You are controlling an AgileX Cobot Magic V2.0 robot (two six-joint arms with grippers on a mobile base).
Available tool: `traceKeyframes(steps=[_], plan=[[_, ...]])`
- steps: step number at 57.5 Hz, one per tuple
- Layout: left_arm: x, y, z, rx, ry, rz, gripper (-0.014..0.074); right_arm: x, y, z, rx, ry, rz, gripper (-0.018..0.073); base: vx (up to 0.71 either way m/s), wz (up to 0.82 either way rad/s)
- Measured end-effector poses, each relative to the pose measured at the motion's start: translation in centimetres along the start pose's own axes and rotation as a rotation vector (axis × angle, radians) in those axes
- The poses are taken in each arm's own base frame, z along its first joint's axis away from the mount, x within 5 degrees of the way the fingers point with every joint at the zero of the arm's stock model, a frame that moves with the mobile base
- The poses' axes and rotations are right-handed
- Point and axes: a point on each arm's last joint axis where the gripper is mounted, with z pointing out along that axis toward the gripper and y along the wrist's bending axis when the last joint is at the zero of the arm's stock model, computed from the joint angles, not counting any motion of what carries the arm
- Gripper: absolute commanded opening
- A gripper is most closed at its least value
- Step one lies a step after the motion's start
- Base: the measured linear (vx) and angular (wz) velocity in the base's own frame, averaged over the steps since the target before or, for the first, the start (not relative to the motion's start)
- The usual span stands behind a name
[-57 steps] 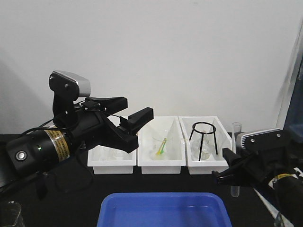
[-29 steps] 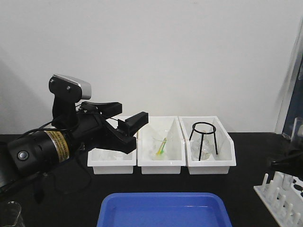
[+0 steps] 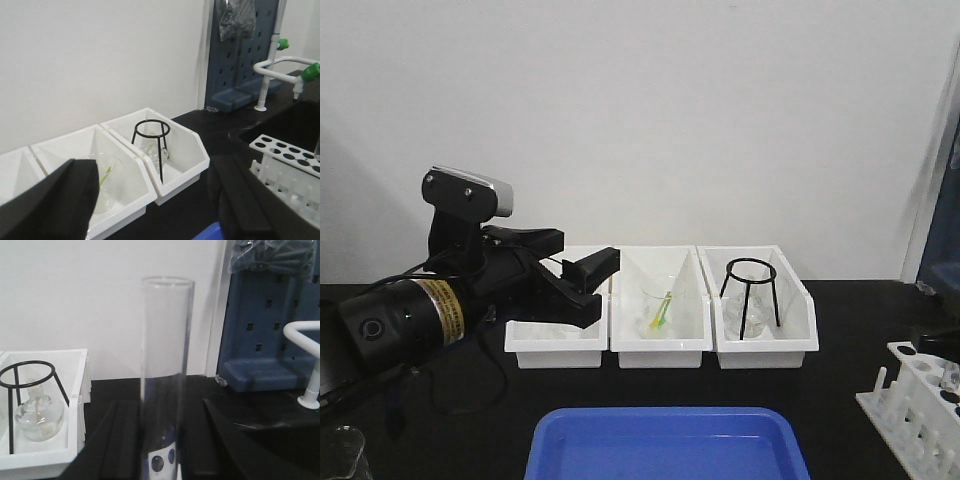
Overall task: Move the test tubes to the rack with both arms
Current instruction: 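Move the held tube with the right gripper above a rack hole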
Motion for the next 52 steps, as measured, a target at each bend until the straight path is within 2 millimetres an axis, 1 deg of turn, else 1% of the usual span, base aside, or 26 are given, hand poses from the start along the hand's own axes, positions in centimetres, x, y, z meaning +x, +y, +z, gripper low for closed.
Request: traceKeyframes(steps=[11,19,31,39,52], plan=[[0.3,0.3,0.0,-0.03,0.027,-0.003,0.0552,1.3,-0.2,0.9,0.025,-0.003,0.007,-0.0006,0.0,0.0],[0.3,0.3,0.0,-0.031,0.028,-0.002,0.0552,1.7,-0.3,1.2,0.046,-0.017,0.0,-0.0006,0.0,0.0],[0.3,0.3,0.0,-0.034,0.03,-0.002,0.0552,1.5,-0.6,2.5,0.068,-0.029,0.005,-0.0006,0.0,0.0],[0.3,0.3,0.0,-0.034,0.031,-0.002,0.0551,1.7,-0.6,2.8,0.072,-0.013,0.012,-0.0006,0.0,0.0],[0.3,0.3,0.0,-0.035,0.031,0.0,0.0551,3.1,-0.6,3.3,0.082,0.035,0.024,-0.0006,0.0,0.0]])
